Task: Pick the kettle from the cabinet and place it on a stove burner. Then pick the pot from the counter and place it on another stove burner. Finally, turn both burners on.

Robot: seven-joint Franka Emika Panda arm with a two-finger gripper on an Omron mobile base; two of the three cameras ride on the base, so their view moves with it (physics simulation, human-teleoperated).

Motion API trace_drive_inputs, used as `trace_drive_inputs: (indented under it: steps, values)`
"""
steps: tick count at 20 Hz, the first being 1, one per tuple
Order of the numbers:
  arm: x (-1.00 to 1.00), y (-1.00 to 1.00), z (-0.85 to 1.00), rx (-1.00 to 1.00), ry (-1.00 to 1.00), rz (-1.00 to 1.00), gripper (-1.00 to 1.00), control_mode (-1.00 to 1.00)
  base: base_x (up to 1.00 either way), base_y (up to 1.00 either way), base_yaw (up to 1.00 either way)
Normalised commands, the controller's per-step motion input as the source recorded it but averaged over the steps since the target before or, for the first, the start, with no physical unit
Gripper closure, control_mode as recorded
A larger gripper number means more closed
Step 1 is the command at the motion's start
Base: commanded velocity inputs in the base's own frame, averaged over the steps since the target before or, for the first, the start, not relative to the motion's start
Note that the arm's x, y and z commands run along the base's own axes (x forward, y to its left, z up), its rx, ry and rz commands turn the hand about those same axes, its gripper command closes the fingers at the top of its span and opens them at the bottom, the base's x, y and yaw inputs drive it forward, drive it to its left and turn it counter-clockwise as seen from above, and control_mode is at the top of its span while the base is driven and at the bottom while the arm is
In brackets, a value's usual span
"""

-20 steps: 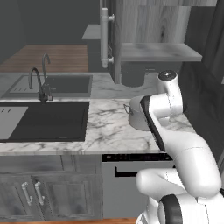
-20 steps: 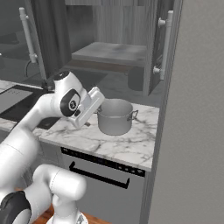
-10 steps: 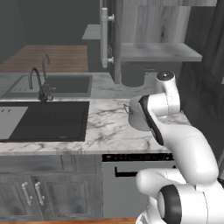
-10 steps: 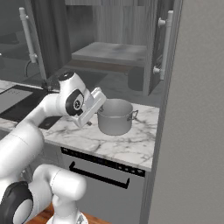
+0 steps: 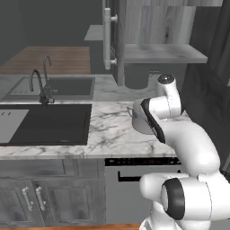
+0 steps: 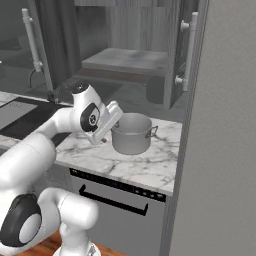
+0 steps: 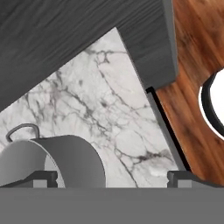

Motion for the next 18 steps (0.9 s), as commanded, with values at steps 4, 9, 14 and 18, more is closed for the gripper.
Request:
trace_drive_inputs:
  steps: [4, 9, 14, 18]
  values:
    - [0.23, 0.00, -0.15, 0.02, 0.00, 0.00, -1.00, -1.00, 0.00, 0.00, 0.00]
    - [0.28, 0.03, -0.10, 0.02, 0.01, 0.00, -1.00, -1.00, 0.00, 0.00, 0.00]
    - [0.27, 0.00, -0.13, 0.03, 0.02, 0.00, -1.00, -1.00, 0.00, 0.00, 0.00]
    - [0.26, 0.01, -0.14, 0.02, 0.03, 0.00, -1.00, -1.00, 0.00, 0.00, 0.00]
